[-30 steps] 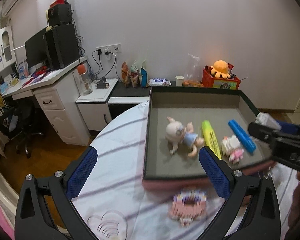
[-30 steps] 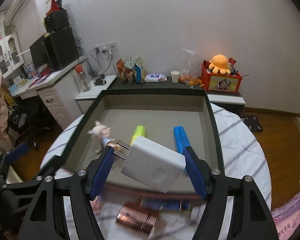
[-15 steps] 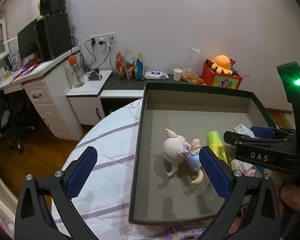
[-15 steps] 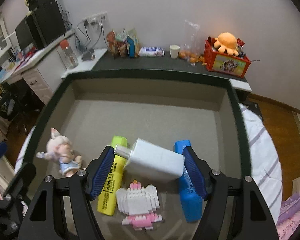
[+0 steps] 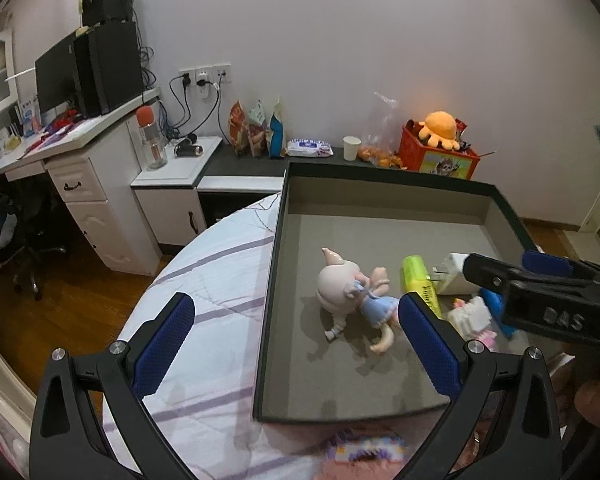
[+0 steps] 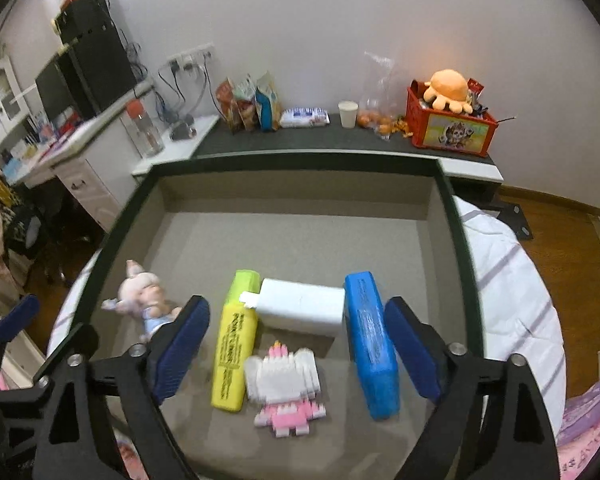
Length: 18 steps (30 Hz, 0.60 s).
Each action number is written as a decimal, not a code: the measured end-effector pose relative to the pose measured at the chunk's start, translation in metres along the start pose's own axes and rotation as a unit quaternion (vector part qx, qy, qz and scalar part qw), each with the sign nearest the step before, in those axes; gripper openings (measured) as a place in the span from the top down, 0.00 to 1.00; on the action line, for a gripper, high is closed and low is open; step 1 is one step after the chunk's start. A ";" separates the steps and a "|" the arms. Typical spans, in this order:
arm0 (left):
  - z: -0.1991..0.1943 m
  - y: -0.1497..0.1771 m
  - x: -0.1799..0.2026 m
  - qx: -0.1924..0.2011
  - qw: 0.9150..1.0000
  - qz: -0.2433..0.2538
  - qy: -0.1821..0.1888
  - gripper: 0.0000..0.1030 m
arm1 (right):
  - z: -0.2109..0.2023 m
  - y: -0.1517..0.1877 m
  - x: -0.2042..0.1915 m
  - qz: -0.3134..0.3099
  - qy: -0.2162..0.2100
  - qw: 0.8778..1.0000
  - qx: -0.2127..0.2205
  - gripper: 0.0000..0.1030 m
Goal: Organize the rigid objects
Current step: 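Withdraw the right gripper from the box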
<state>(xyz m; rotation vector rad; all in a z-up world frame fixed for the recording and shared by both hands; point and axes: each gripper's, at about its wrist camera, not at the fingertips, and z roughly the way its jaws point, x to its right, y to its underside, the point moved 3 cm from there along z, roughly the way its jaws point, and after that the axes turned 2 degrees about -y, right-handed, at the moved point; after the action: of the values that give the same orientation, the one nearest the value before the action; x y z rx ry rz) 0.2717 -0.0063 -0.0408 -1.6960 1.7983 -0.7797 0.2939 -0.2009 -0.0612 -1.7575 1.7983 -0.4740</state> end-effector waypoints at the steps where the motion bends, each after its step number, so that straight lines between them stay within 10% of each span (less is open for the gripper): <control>1: -0.006 0.001 0.002 0.003 1.000 0.000 0.001 0.00 | -0.009 0.003 -0.001 0.001 -0.002 1.000 0.008 0.00; 18: -0.116 0.054 0.017 0.047 0.999 0.012 0.017 0.00 | -0.128 0.106 0.024 0.060 0.012 0.994 0.093 0.00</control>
<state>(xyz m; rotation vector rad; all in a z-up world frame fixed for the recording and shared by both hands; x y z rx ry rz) 0.1496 -0.0160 -0.0002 -1.6077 1.7731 -0.8732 0.1316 -0.2346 -0.0315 -1.5144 1.8011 -0.5955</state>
